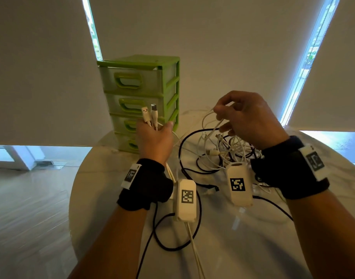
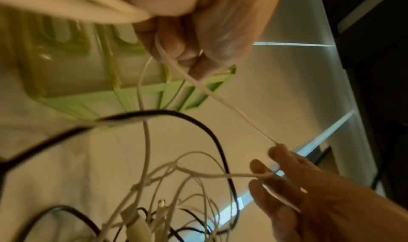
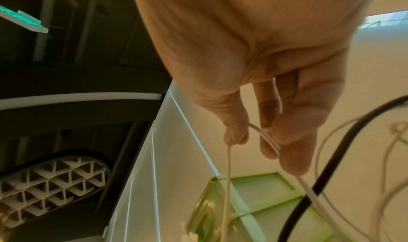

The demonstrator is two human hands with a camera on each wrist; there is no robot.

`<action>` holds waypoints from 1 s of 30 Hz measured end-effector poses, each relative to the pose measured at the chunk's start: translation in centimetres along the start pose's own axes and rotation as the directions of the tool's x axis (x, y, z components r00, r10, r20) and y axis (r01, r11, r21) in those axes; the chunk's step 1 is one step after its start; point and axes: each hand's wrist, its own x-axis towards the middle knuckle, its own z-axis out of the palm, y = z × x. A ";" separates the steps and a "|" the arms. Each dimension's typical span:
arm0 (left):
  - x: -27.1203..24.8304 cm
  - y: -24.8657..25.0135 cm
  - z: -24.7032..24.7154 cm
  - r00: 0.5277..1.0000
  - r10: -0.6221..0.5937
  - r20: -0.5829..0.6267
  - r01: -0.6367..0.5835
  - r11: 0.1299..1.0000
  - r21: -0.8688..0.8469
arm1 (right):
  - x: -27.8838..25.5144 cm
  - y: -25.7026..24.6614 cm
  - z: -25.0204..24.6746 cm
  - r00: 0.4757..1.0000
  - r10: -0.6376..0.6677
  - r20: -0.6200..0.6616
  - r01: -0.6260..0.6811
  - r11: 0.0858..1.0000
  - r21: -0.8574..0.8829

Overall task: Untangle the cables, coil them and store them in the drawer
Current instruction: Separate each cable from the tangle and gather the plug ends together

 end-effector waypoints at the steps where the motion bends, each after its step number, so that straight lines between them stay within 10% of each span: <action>1: 0.2 -0.2 -0.1 1.000 -0.019 0.018 0.019 1.000 0.024 | -0.1 -0.2 0.3 1.000 -0.008 0.030 0.007 1.000 0.006; 12: -0.1 0.8 -1.4 0.971 0.206 0.122 -0.214 0.976 0.049 | -0.8 -1.1 0.4 0.985 -0.064 0.163 0.036 0.986 0.165; 18: -2.5 1.3 -0.2 0.804 0.232 0.548 -0.231 0.970 -0.072 | -0.6 -1.3 1.4 0.978 -0.110 0.177 0.068 0.971 0.230; 30: -2.0 -0.2 1.2 0.876 0.316 0.364 -0.343 0.939 0.010 | -0.2 -0.8 1.7 0.970 -0.124 0.210 0.005 0.870 0.493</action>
